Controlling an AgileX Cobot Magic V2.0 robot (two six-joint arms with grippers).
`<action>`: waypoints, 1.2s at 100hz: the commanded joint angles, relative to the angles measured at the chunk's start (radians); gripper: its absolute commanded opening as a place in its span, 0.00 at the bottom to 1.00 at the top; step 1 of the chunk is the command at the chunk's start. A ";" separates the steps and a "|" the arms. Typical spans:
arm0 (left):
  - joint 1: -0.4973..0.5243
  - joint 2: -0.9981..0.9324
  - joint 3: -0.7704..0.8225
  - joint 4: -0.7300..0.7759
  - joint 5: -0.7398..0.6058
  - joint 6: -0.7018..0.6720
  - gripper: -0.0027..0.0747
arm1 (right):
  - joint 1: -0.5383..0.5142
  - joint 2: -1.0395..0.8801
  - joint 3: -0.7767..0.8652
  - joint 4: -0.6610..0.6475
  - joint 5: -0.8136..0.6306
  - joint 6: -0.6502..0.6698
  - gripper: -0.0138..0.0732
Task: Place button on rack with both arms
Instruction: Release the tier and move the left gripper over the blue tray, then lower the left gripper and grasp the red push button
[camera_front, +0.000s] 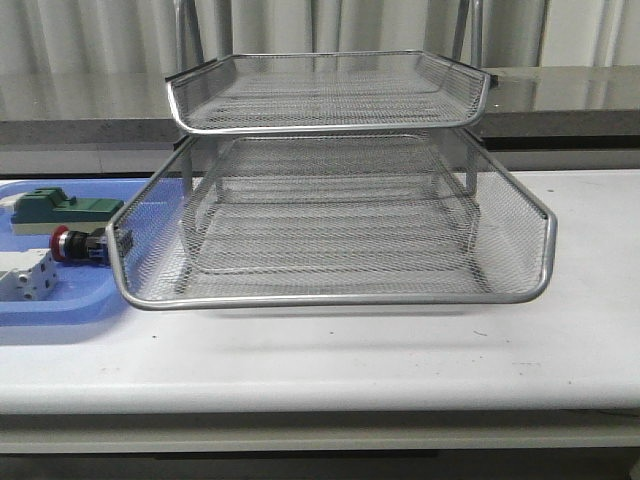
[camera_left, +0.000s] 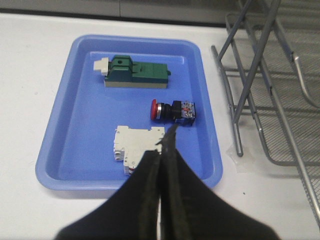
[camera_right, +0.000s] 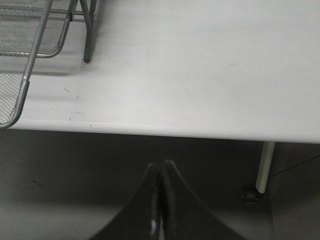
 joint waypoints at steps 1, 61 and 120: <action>-0.005 0.091 -0.115 0.001 0.017 0.055 0.01 | 0.000 0.002 -0.036 -0.021 -0.053 0.001 0.08; -0.005 0.423 -0.427 0.022 0.338 0.263 0.35 | 0.000 0.002 -0.036 -0.021 -0.053 0.001 0.08; -0.005 0.434 -0.427 -0.030 0.263 0.265 0.80 | 0.000 0.002 -0.036 -0.021 -0.053 0.001 0.08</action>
